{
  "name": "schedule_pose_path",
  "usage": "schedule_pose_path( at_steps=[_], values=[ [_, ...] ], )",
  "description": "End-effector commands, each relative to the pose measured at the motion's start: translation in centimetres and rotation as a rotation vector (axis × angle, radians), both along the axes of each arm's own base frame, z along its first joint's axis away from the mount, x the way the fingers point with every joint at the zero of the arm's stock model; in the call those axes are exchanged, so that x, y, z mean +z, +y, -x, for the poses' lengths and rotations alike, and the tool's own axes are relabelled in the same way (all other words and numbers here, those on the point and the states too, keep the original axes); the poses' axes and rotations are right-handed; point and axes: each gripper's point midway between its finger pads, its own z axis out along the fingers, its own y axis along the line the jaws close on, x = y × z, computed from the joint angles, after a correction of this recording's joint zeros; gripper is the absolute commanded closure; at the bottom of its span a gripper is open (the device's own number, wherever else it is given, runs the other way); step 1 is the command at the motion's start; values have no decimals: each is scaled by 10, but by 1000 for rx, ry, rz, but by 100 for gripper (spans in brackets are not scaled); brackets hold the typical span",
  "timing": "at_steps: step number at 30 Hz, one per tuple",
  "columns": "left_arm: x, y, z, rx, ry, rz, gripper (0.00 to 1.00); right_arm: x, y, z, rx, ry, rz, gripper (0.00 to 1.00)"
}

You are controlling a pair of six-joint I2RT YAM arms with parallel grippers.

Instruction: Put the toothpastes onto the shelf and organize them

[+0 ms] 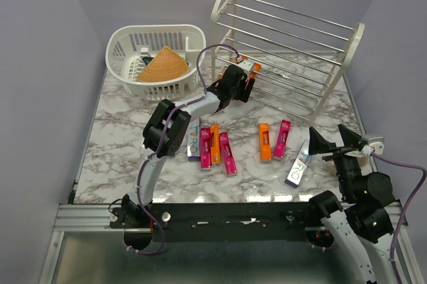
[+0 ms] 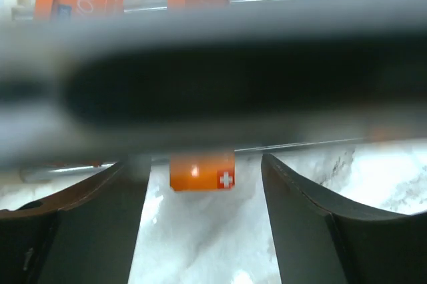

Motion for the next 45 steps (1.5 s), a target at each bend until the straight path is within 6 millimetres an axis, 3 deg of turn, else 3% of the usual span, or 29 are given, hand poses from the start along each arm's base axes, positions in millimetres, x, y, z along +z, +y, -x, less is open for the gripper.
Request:
schedule_pose_path(
  at_steps=[1, 2, 5, 8, 10, 15, 17, 23, 24, 32, 45],
  values=[
    [36, 2, 11, 21, -18, 103, 19, 43, -26, 62, 7, -270, -119, 0],
    [50, 3, 13, 26, -35, 127, 17, 43, -26, 62, 7, -270, -119, 0],
    [63, 8, 19, 60, -27, 171, 16, 43, -26, 62, 10, -271, -117, 0],
    [66, 18, 26, 124, 1, 218, 23, 43, -25, 63, 12, -272, -119, 0],
    [57, 25, 31, 163, 24, 220, 27, 44, -26, 63, 12, -273, -122, 0],
    [37, 37, 38, 269, 113, 233, 51, 44, -25, 63, 17, -272, -121, 0],
    [26, 36, 40, 270, 139, 229, 65, 44, -25, 63, 17, -273, -121, 0],
    [5, 29, 36, 283, 190, 216, 91, 44, -26, 63, 14, -271, -122, 0],
    [9, 26, 33, 279, 185, 224, 94, 43, -25, 63, 17, -270, -121, 0],
    [-10, 20, 21, 297, 211, 197, 96, 43, -26, 63, 15, -270, -122, 0],
    [-5, 14, 0, 313, 183, 219, 96, 43, -27, 62, 8, -268, -121, 0]
  ],
)
